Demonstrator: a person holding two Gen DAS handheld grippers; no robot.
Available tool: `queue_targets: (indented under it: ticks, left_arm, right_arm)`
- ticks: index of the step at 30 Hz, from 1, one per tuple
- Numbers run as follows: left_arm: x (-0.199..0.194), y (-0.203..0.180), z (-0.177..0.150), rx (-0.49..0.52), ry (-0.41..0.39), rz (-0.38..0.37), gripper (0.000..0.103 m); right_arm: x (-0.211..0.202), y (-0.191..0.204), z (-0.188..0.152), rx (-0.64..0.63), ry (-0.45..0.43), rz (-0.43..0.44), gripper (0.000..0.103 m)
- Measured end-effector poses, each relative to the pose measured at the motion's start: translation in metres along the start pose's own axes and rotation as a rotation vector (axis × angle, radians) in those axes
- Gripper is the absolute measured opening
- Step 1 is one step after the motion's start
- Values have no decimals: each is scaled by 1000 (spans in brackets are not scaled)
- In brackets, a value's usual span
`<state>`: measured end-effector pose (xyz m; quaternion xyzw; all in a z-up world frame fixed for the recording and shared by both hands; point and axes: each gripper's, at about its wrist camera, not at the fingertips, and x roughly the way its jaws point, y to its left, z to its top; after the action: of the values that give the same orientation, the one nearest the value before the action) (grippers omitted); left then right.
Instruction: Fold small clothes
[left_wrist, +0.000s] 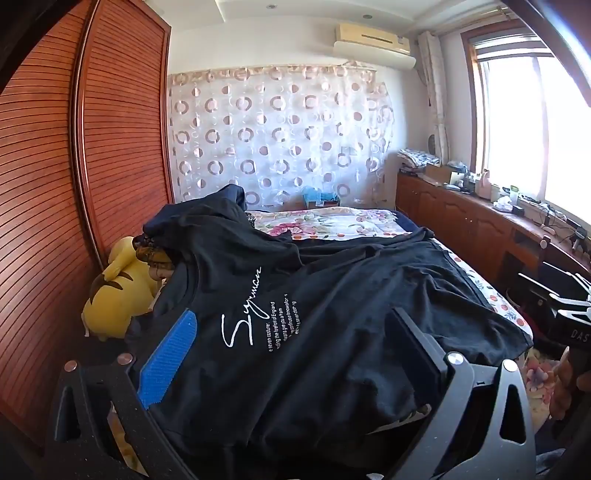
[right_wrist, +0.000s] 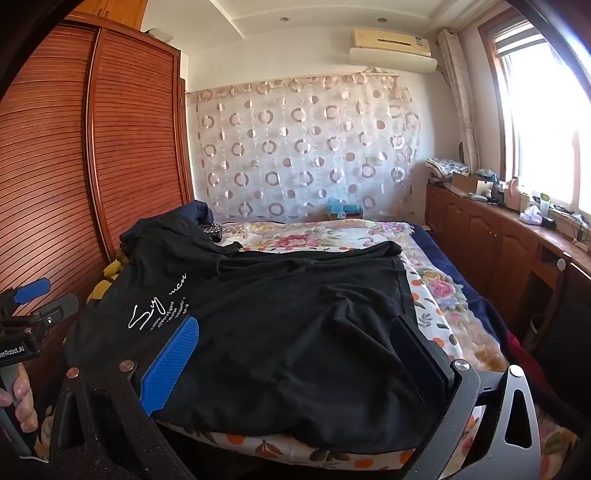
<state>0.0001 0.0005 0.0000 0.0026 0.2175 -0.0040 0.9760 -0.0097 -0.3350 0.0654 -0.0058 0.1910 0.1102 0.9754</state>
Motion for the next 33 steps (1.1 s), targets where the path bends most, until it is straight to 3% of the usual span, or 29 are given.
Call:
queue_targets:
  ticks: [33]
  left_arm:
    - [-3, 1, -1, -21, -18, -5, 102]
  right_arm:
    - [-3, 1, -2, -2, -16, -17, 103]
